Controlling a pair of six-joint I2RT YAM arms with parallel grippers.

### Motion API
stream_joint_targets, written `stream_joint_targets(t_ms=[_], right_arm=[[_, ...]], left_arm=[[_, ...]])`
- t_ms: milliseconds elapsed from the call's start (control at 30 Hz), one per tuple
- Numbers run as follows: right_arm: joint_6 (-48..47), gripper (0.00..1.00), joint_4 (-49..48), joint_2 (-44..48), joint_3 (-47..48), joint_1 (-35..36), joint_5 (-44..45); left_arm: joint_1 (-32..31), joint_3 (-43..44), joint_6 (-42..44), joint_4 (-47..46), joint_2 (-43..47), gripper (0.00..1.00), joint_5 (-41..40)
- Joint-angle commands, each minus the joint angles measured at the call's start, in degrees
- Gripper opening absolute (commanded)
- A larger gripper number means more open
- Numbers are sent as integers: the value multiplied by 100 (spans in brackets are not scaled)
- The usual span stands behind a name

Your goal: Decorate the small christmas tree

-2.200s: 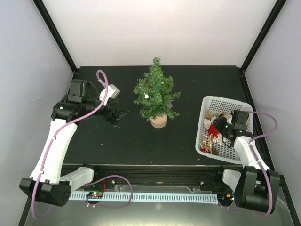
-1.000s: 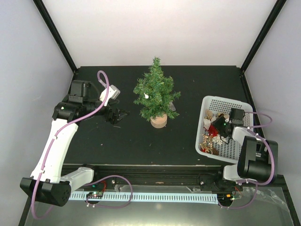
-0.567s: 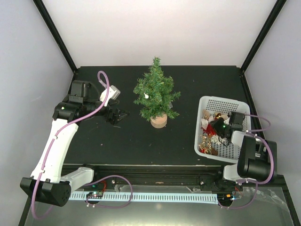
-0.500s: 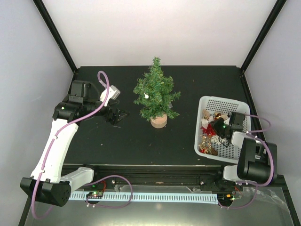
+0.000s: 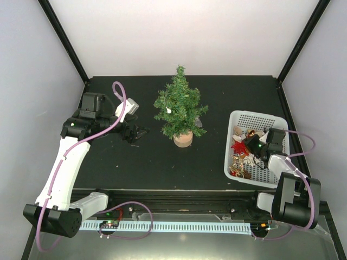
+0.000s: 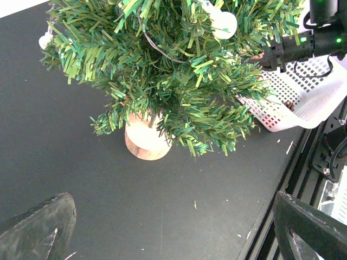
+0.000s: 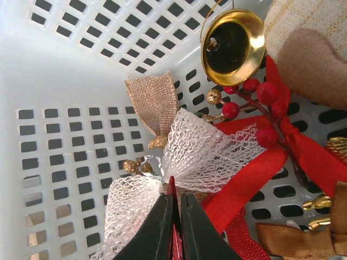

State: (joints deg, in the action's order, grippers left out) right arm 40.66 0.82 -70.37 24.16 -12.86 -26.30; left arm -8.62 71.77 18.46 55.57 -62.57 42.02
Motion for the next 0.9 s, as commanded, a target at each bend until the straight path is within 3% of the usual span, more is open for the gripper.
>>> stream_joint_targets(t_ms=[0,333,867], right_arm=[[-103,7,142,59,114,3,-127],[-198,1,419,428,232,3,-27],[-702,1,1932,2333,402,20,1560]], left_arm=[[45,30,54,-108,118,99,109],[38,3,53,-116,145,99,103],[36,31,59,-19,220,99,105]])
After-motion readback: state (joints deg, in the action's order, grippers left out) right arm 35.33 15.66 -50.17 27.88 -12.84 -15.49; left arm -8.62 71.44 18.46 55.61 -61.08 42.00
